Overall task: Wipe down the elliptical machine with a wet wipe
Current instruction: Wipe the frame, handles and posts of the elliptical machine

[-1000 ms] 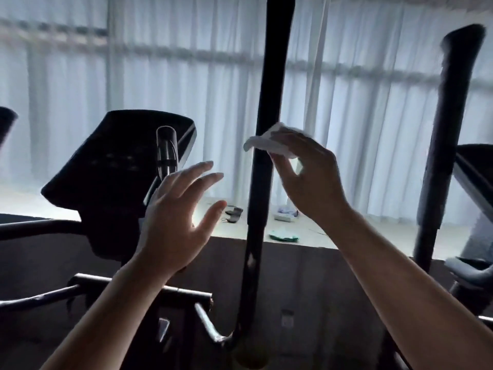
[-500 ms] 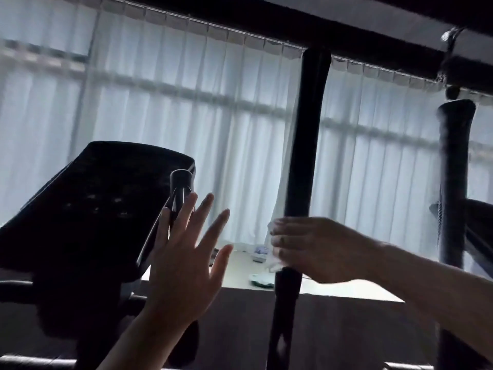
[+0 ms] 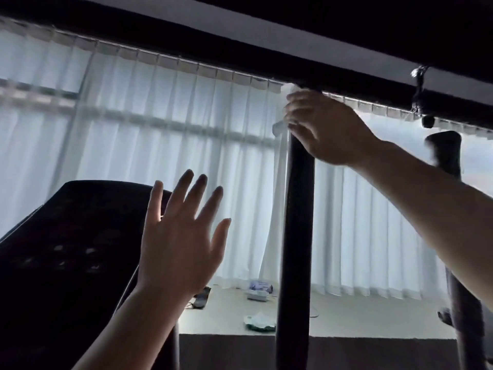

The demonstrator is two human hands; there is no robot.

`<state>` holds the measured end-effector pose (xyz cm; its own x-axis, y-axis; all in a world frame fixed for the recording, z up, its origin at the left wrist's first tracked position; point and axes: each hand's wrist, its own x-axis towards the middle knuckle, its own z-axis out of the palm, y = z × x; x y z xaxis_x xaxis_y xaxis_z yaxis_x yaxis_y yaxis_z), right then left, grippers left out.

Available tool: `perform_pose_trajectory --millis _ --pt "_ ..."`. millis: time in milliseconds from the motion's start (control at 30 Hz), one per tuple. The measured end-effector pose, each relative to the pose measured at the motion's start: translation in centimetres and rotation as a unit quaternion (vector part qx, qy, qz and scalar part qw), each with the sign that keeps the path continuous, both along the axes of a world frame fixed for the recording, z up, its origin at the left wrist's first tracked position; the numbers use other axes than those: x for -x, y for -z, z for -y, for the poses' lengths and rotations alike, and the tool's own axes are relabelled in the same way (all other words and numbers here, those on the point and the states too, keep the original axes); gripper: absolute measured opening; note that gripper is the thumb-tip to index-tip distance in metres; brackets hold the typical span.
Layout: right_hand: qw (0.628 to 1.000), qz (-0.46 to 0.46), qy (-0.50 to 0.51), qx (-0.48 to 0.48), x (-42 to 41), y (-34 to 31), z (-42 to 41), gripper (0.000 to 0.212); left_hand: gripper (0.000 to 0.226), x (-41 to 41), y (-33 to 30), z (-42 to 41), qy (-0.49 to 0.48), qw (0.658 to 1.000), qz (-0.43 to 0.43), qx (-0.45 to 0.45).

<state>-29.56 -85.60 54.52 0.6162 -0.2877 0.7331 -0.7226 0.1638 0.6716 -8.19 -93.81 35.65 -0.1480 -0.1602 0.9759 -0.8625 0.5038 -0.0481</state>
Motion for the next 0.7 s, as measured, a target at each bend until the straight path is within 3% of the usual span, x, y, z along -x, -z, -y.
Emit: perform_pose_trajectory --millis 67,167,267,333,400,533,700 --pt "0.995 0.012 -0.078 -0.056 -0.1 4.1 -0.1 0.034 0.057 0.0 0.0 0.0 -0.003 1.0 -0.006 0.008" --pt "0.984 -0.047 -0.066 -0.161 -0.7 8.9 -1.4 0.031 0.057 -0.1 0.1 -0.2 0.011 0.999 -0.024 0.021" --pt "0.987 -0.085 -0.092 -0.104 -0.3 6.5 -1.8 0.034 0.057 -0.2 0.0 -0.2 0.021 0.999 -0.02 0.032" --pt "0.992 -0.022 -0.124 -0.004 -0.2 2.5 -1.4 0.033 0.057 -0.2 0.0 -0.3 0.021 0.999 -0.014 0.03" --pt "0.986 0.047 -0.156 0.024 -0.2 -0.4 -0.8 0.031 0.057 -0.1 -0.1 -0.4 0.021 0.999 -0.018 0.033" --pt "0.944 0.167 -0.281 -0.037 0.9 1.4 0.3 0.027 0.058 0.1 -0.1 -0.1 0.017 0.999 -0.003 0.047" --pt "0.912 0.162 -0.356 -0.126 -0.1 10.4 -0.8 0.028 0.059 0.2 -0.3 -0.4 0.019 0.999 -0.009 0.035"
